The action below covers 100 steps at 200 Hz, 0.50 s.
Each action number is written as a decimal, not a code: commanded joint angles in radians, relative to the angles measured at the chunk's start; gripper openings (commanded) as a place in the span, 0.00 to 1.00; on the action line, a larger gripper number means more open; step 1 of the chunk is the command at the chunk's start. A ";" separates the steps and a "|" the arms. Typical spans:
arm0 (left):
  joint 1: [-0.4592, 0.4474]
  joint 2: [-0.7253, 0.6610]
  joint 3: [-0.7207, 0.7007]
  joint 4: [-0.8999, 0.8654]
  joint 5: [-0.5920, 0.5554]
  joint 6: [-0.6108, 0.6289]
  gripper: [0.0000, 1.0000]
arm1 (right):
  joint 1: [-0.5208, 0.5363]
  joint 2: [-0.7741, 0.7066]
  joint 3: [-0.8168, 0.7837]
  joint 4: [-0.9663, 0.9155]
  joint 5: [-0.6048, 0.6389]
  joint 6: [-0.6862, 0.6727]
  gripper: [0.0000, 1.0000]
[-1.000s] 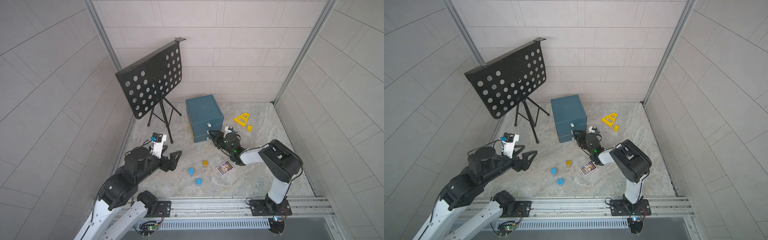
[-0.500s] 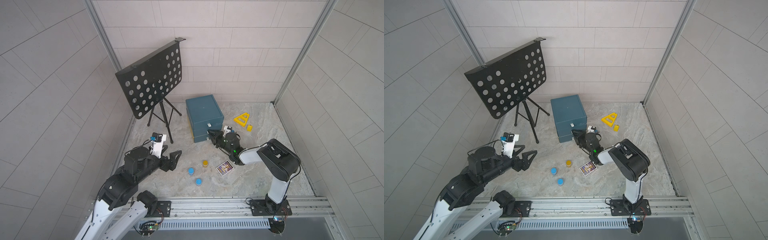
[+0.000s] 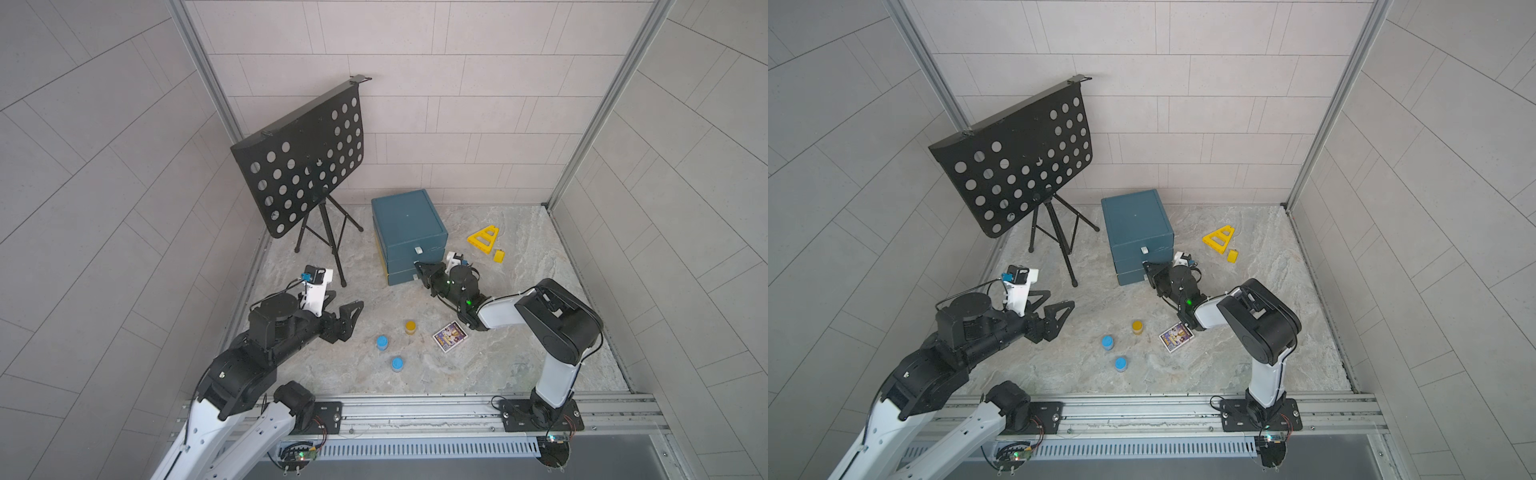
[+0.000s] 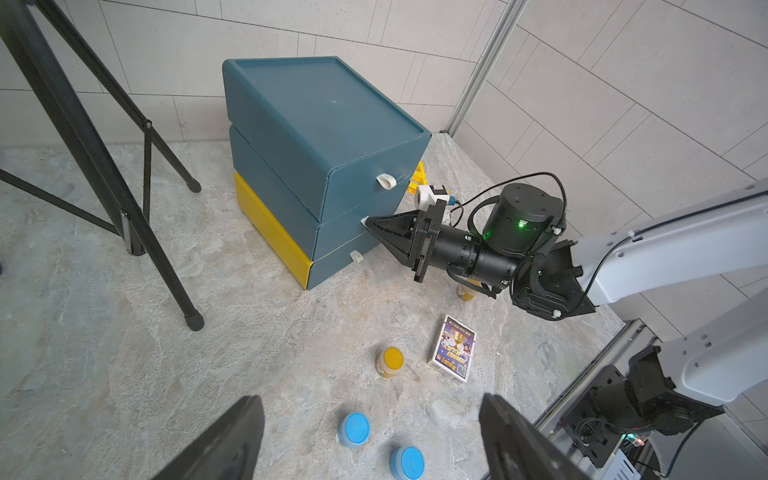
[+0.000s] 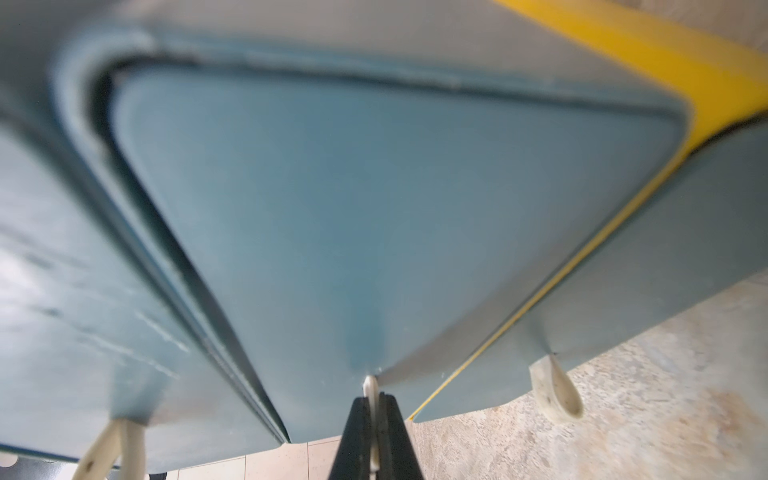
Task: Put the paint cans in the drawer according to color
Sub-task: Open the drawer in the storage box.
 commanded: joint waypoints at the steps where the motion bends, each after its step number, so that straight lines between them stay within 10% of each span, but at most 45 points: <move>1: 0.010 0.001 -0.008 0.025 0.011 0.001 0.88 | 0.009 -0.072 -0.045 -0.047 0.026 -0.019 0.00; 100: 0.023 0.009 -0.010 0.026 0.017 -0.001 0.88 | 0.045 -0.347 -0.289 -0.131 0.041 -0.050 0.00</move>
